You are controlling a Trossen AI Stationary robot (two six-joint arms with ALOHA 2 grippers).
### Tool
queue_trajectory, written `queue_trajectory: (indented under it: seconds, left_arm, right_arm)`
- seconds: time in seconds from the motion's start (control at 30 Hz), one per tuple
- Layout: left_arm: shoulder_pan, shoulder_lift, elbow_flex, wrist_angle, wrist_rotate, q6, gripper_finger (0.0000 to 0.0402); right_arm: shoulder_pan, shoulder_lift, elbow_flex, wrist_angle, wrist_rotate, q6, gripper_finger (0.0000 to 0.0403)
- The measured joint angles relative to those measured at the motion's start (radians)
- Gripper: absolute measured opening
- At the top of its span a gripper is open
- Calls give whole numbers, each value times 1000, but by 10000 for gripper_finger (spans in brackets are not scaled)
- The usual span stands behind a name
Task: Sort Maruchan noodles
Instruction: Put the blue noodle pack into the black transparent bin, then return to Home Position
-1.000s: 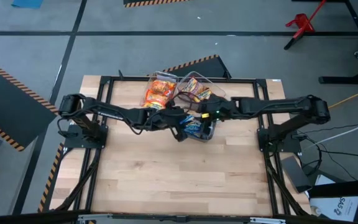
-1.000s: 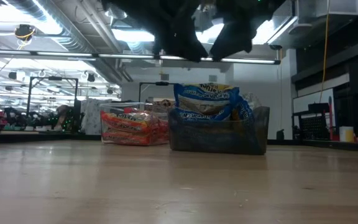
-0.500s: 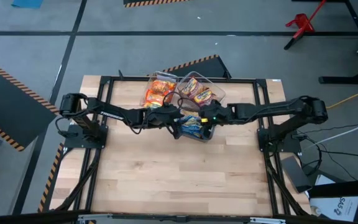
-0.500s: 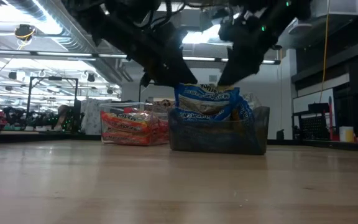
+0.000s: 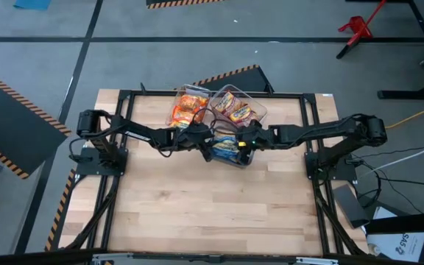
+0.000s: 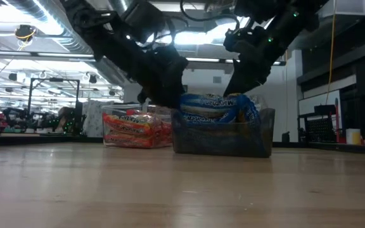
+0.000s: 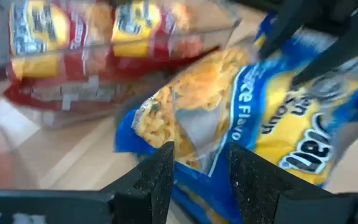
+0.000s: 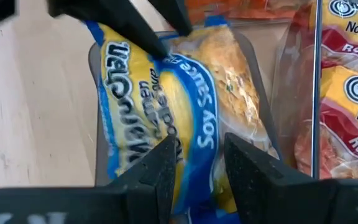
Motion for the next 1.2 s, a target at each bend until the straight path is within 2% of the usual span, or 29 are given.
queue_trajectory:
  seconds: [0.17,0.37,0.47,0.6,0.7,0.83,0.93,1.03,1.2]
  left_arm:
    - [9,-5,-2,-16,6,-8,141]
    - [8,-129,4,-14,40,-2,141]
    - [9,-219,3,-42,76,0,141]
    - [8,-373,4,-46,131,12,141]
    - [8,-494,4,-32,119,52,141]
    - [8,-637,5,-47,100,118,141]
    - [9,-727,5,-80,186,197,141]
    - [26,-817,-19,-113,264,203,141]
    - [55,-997,-158,-133,238,150,141]
  right_arm:
    - [0,-25,27,-15,2,-5,121]
    - [0,-104,113,-37,0,-38,121]
    - [0,-167,152,-37,-5,-55,121]
    - [0,-282,192,-76,-81,-158,121]
    - [0,-386,225,-141,-103,-199,121]
    - [0,-512,241,-195,-17,-201,122]
    - [0,-604,226,-184,-4,-208,122]
    - [0,-728,162,-162,-16,-193,122]
    - [0,-1004,-27,-77,-3,-131,122]
